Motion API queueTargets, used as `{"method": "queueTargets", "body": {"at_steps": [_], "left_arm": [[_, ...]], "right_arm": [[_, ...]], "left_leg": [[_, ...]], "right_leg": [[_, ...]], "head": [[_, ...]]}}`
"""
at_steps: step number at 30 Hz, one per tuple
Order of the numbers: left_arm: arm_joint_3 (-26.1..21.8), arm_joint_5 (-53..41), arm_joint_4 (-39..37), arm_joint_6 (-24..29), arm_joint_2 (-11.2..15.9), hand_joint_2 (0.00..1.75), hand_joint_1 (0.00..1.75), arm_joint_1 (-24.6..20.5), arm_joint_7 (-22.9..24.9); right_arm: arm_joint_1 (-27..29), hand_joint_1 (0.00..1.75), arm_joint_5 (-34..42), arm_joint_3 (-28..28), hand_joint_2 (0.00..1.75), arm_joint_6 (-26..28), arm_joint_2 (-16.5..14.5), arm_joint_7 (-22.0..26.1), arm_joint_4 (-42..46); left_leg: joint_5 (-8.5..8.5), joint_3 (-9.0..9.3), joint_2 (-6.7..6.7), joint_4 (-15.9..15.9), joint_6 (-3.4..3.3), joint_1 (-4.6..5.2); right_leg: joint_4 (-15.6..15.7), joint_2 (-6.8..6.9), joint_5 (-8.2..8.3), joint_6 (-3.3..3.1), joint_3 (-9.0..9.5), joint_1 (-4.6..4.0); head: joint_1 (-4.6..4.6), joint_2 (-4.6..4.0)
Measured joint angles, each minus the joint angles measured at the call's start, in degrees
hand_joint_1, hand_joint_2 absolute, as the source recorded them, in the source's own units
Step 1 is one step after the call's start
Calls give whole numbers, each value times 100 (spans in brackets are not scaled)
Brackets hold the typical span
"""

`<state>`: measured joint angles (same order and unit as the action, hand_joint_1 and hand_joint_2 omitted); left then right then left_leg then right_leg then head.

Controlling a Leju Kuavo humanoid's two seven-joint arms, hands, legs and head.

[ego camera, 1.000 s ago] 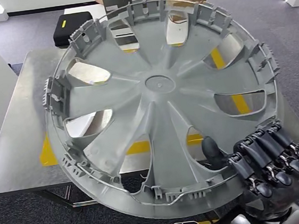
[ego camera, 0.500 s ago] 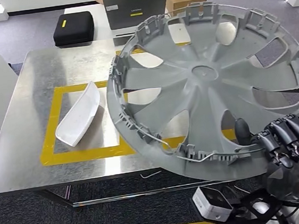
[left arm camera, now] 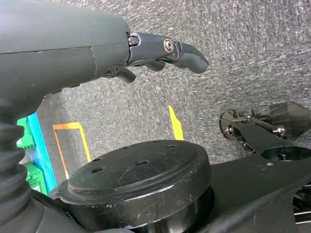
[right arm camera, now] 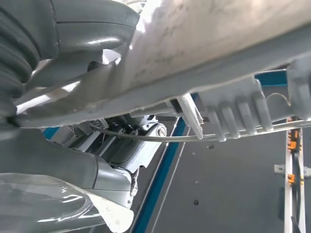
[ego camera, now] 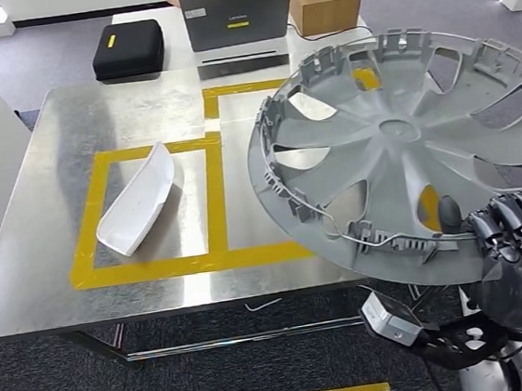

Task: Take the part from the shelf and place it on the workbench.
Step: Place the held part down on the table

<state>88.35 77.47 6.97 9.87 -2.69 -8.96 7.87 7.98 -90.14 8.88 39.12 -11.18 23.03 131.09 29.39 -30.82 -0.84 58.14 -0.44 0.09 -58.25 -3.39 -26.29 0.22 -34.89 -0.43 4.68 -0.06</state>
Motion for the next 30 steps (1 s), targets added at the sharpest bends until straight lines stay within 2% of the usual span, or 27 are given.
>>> {"method": "queueTargets", "body": {"at_steps": [11,19,30], "left_arm": [[1,57,0,-1,0,175,0,7,-9],[11,73,0,-4,2,175,0,11,-9],[20,-11,0,-70,13,175,0,6,-9]], "right_arm": [[0,175,0,662,175,0,103,47,-486],[-58,175,0,1091,175,0,162,364,-896],[-345,175,-2,1433,175,0,331,1294,-1484]], "left_leg": [[0,-3,0,0,-1,0],[1,-6,-1,-1,-2,0],[1,-9,-3,-1,-2,0]], "right_leg": [[0,1,0,0,-2,1],[0,2,0,0,-5,1],[0,8,0,0,-7,1]], "head": [[1,0],[1,0],[0,1]]}}
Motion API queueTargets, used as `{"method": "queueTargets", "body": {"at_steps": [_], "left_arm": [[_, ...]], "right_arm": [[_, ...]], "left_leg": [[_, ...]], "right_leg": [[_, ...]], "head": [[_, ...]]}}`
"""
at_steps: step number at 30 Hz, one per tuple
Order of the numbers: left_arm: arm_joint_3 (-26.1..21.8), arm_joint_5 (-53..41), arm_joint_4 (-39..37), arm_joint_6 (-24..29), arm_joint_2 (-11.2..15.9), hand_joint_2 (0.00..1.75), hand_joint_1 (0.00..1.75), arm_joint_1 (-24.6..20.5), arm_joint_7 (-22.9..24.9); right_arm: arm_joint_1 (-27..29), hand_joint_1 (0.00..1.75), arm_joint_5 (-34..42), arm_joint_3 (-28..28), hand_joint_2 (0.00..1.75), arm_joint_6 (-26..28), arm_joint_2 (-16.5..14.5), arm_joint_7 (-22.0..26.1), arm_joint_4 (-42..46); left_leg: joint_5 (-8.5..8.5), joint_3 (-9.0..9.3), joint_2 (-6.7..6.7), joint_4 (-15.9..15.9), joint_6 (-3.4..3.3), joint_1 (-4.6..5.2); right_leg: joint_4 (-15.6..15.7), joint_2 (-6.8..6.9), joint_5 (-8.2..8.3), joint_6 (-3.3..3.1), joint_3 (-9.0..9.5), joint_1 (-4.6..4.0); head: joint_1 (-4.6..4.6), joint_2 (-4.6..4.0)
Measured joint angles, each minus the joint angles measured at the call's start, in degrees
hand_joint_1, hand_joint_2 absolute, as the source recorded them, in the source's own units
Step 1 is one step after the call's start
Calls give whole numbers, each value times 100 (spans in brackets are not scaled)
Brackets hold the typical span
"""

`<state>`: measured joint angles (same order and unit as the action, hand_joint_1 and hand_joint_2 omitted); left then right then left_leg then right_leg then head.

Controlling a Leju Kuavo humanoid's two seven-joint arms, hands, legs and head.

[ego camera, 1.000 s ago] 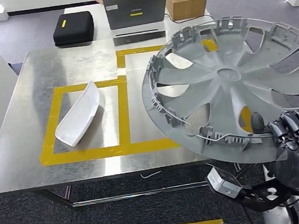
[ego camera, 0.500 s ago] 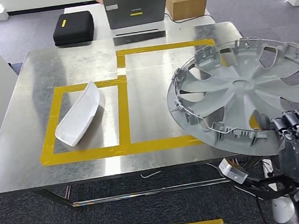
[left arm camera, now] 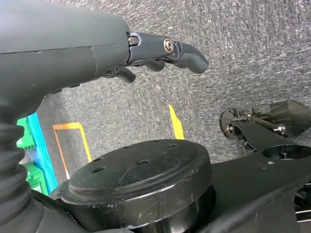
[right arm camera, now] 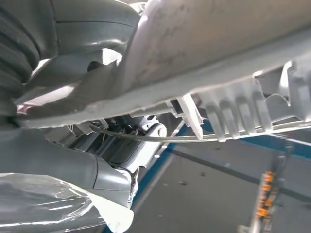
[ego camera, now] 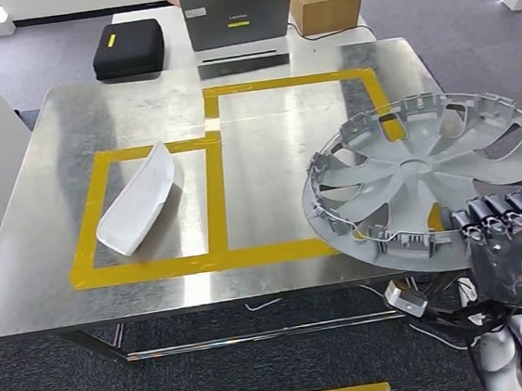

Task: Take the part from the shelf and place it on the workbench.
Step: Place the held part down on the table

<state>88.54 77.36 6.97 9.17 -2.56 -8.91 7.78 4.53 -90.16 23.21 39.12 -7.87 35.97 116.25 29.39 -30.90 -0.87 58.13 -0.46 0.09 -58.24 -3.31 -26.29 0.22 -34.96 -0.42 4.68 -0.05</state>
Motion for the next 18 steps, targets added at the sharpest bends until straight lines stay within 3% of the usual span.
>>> {"method": "queueTargets", "body": {"at_steps": [5,18], "left_arm": [[0,-64,0,-35,11,175,0,-4,0],[1,-138,0,-54,36,175,0,-16,68]], "right_arm": [[-155,175,0,14,175,0,132,331,-274],[-374,175,-3,-479,175,2,740,368,-816]], "left_leg": [[0,-1,-2,0,0,0],[1,-5,-5,0,-2,0]], "right_leg": [[0,3,0,0,0,1],[0,12,-1,1,-3,2]], "head": [[1,-1],[1,-1]]}}
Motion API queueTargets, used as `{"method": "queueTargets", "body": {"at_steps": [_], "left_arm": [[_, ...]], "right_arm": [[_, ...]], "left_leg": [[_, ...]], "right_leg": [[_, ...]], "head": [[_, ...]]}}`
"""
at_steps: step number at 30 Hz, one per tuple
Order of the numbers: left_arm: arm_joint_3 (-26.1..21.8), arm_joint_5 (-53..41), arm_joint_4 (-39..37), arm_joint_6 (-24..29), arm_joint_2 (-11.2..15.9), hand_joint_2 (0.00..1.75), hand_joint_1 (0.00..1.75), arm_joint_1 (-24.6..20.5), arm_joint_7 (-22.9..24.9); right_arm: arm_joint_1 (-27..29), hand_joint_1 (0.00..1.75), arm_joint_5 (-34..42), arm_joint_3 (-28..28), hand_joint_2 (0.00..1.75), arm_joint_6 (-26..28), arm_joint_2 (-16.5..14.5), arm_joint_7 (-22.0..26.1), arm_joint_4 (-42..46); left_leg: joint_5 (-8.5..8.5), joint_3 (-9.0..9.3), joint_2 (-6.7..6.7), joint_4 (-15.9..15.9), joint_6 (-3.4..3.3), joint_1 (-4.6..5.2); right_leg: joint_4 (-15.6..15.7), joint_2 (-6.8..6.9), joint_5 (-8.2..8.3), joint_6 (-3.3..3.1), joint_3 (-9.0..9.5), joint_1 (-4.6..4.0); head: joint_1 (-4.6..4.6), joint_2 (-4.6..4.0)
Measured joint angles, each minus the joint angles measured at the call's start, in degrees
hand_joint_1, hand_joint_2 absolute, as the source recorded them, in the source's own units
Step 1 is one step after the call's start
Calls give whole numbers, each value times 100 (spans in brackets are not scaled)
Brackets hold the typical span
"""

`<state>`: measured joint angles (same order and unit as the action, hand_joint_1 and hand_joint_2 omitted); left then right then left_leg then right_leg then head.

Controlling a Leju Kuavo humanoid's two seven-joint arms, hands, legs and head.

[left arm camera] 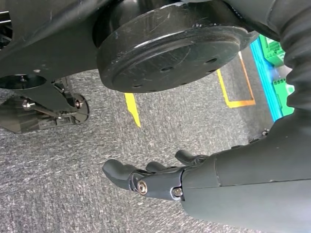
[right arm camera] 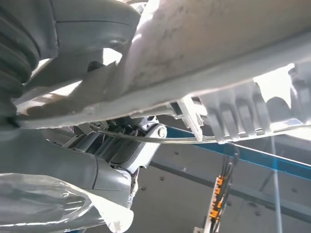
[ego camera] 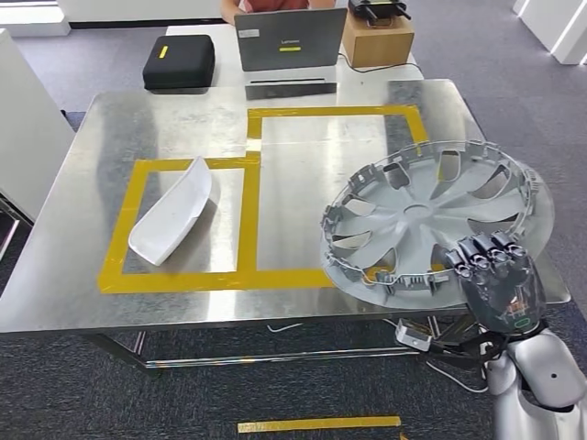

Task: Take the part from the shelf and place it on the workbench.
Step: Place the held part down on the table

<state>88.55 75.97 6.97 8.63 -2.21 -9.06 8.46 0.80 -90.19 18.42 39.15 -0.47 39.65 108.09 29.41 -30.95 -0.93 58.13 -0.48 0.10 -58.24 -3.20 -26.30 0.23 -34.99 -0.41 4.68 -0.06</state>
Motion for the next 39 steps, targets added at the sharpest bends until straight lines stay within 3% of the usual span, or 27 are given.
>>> {"method": "queueTargets", "body": {"at_steps": [15,28,31,33,35,36,39], "left_arm": [[2,-60,0,7,15,175,0,-18,56],[2,-103,0,34,15,175,0,-16,37],[2,-113,0,48,15,175,0,-16,25],[2,-128,0,56,15,175,0,-15,16],[1,-148,1,60,15,175,0,-11,10],[1,-160,1,63,15,175,0,-19,7],[4,-199,2,96,13,175,0,-69,4]], "right_arm": [[-272,175,1,-522,175,0,288,-1,-434],[-226,175,4,-133,175,0,314,-16,-828],[-171,175,5,-57,175,0,353,-264,-913],[-139,175,5,-106,175,0,521,-844,-1022],[-297,175,4,-382,175,1,915,-2003,-1307],[-595,175,-2,-668,175,-1,1167,-2909,-1634],[-1883,175,-29,-2083,175,-5,1721,-6574,-2783]], "left_leg": [[0,-1,0,-2,0,0],[5,-1,0,-2,-7,0],[5,-1,0,-2,-7,1],[5,-4,0,-2,-8,1],[5,-28,1,-6,-13,1],[4,-42,6,-8,-16,6],[-22,-62,-2,-8,-31,27]], "right_leg": [[0,-1,0,0,-2,0],[0,-1,-4,2,-4,0],[0,0,-5,2,-4,0],[0,2,-5,2,-3,1],[-5,2,-2,4,-1,9],[-8,-10,7,10,-8,18],[-11,-9,28,34,-31,40]], "head": [[1,-1],[0,-1],[-1,0],[-1,0],[4,-1],[-2,-1],[-21,-1]]}}
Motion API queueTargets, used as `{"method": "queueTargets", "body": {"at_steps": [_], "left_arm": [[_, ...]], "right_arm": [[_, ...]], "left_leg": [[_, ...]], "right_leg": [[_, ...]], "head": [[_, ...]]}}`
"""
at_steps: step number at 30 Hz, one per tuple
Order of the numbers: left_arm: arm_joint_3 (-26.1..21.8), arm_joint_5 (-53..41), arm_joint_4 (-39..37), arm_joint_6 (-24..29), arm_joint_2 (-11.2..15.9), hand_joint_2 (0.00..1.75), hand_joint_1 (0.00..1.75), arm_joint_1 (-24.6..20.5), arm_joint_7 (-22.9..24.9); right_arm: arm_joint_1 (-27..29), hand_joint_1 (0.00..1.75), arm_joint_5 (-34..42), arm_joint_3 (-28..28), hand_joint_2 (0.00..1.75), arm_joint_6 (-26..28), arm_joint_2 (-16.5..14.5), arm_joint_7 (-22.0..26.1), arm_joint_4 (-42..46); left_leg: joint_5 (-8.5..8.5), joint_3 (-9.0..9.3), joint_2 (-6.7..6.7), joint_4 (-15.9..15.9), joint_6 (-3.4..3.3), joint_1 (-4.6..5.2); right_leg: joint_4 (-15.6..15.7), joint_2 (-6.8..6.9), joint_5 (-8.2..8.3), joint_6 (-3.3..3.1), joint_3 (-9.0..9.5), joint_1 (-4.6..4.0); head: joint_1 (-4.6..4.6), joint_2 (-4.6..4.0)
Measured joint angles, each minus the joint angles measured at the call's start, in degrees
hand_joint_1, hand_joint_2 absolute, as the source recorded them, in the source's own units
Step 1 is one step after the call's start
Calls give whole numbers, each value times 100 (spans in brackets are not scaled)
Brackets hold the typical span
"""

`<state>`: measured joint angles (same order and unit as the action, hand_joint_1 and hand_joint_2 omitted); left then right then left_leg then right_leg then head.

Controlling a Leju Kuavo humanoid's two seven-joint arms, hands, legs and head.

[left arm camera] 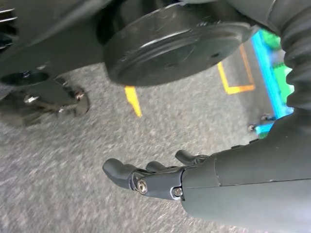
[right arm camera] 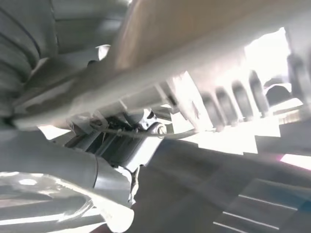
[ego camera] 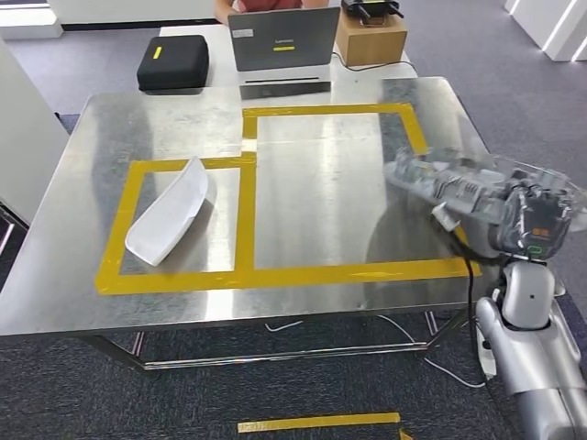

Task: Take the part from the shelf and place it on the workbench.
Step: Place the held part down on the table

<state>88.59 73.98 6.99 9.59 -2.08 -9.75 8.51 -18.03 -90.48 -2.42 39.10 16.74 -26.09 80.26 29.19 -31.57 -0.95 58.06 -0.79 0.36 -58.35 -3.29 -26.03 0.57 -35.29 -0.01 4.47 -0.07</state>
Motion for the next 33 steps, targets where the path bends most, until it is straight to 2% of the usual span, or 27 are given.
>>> {"method": "queueTargets", "body": {"at_steps": [1,2,3,5,7,8,9,13,15,19,33], "left_arm": [[-1,-6,0,11,5,175,0,-1,-3],[-2,-6,0,19,13,175,0,5,-7],[-3,-4,0,20,21,175,0,14,-10],[-3,-9,0,22,30,175,0,15,-14],[-3,-26,0,22,33,175,0,12,-14],[-3,-44,1,23,32,175,0,10,-16],[-3,-68,1,24,31,175,0,8,-19],[-5,-179,2,36,30,175,0,5,-27],[-5,-213,2,51,32,175,0,4,-27],[-5,-217,2,107,33,0,0,29,-33],[2,-212,0,133,132,0,0,168,39]], "right_arm": [[-343,175,-1,-677,175,2,146,-942,-264],[-622,175,-2,-1391,175,4,307,-1488,-471],[-870,175,1,-2140,175,9,473,-1738,-660],[-1169,175,14,-3515,175,18,756,-1612,-954],[-1281,175,31,-4463,175,51,927,-1433,-1139],[-1276,175,34,-4727,175,67,967,-1376,-1200],[-1265,175,35,-4889,175,83,1006,-1344,-1254],[-1307,0,55,-5094,0,86,1172,-1386,-1447],[-1318,0,56,-5131,0,86,1228,-1395,-1501],[-1282,0,56,-5160,0,86,1294,-1395,-1566],[-1423,0,52,-5421,0,88,1312,-1397,-1571]], "left_leg": [[-11,5,-13,2,-5,7],[-16,11,-22,4,-9,11],[-19,18,-27,6,-12,15],[-19,28,-24,4,-17,13],[-21,27,-44,1,-20,7],[-25,19,-70,1,-20,5],[-30,8,-102,-1,-19,3],[-34,-7,-140,-7,-5,-1],[-24,0,-113,-6,-5,1],[-15,7,-92,-5,-9,9],[-16,10,-94,-5,-10,10]], "right_leg": [[3,18,-1,3,-1,1],[5,30,-1,5,-2,1],[7,35,0,5,-2,0],[8,27,1,5,2,-3],[8,52,-3,2,0,-9],[7,82,-9,-1,-2,-11],[6,115,-15,-3,-4,-13],[4,145,-27,-8,-2,-14],[4,113,-27,-7,-1,-10],[6,93,-28,-4,-2,-2],[6,93,-27,-3,-2,-1]], "head": [[-2,0],[0,0],[0,0],[-7,0],[-15,1],[-15,1],[-14,1],[-9,0],[-10,0],[-11,0],[-11,0]]}}
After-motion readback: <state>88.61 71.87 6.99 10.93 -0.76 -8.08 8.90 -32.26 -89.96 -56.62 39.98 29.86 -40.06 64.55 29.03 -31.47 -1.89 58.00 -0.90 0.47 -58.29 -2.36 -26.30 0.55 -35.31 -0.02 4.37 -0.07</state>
